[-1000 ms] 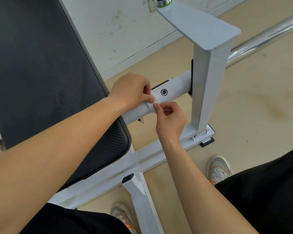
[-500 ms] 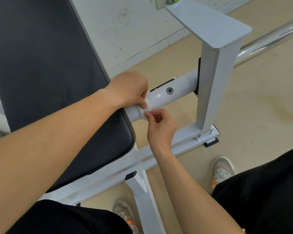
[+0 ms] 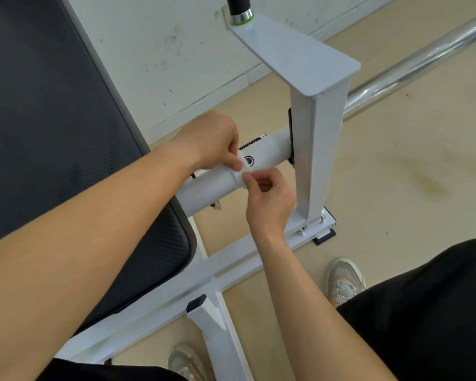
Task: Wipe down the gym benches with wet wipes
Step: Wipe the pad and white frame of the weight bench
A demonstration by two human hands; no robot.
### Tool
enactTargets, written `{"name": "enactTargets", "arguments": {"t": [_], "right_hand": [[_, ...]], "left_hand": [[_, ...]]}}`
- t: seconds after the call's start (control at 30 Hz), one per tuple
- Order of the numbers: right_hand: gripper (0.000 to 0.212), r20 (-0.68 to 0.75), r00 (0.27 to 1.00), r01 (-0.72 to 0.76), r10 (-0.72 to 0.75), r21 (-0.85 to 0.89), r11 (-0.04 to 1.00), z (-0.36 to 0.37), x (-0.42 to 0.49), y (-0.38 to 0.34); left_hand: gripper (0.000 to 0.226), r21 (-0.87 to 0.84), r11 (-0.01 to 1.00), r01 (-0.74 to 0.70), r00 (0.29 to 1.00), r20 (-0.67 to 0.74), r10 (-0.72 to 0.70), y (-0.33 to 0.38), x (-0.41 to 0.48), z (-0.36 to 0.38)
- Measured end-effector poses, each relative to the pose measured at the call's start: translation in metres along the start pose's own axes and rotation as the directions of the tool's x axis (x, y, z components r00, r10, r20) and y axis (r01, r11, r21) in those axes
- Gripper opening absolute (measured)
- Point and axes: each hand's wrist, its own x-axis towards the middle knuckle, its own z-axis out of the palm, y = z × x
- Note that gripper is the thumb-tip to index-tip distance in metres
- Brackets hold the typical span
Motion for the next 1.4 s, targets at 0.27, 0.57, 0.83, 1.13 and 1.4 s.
{"name": "enactTargets", "arguments": {"t": [0.27, 0.57, 0.83, 1.13, 1.4], "right_hand": [[0.016, 0.241, 0.967, 0.112, -0.078, -0.127, 0.986, 0.027, -0.046, 0.017], [0.010, 0.013, 0.999, 0.035, -0.034, -0.035, 0.999, -0.005, 0.004, 0.011], [0.016, -0.139, 0.990, 0.001, -0.003, -0.008, 1.000, -0.015, 0.031, -0.002], [0.009, -0.056, 0.974, 0.205, -0.221, -0.208, 0.956, -0.036, -0.009, -0.034], [0.018, 0.227, 0.836, 0.548, -0.499, -0.361, 0.755, -0.092, -0.018, -0.125]], "left_hand": [[0.025, 0.292, 0.956, -0.007, 0.979, 0.195, -0.052, -0.021, -0.039, 0.001], [0.021, -0.123, 0.992, 0.001, 0.976, -0.215, -0.027, 0.014, -0.015, 0.025], [0.013, -0.332, 0.943, -0.027, 0.945, -0.317, -0.084, 0.036, 0.013, 0.031], [0.026, -0.555, 0.831, -0.037, 0.923, -0.338, -0.184, 0.038, -0.033, 0.021], [0.012, -0.799, 0.570, -0.194, 0.880, -0.398, -0.258, 0.056, -0.082, -0.024]]}}
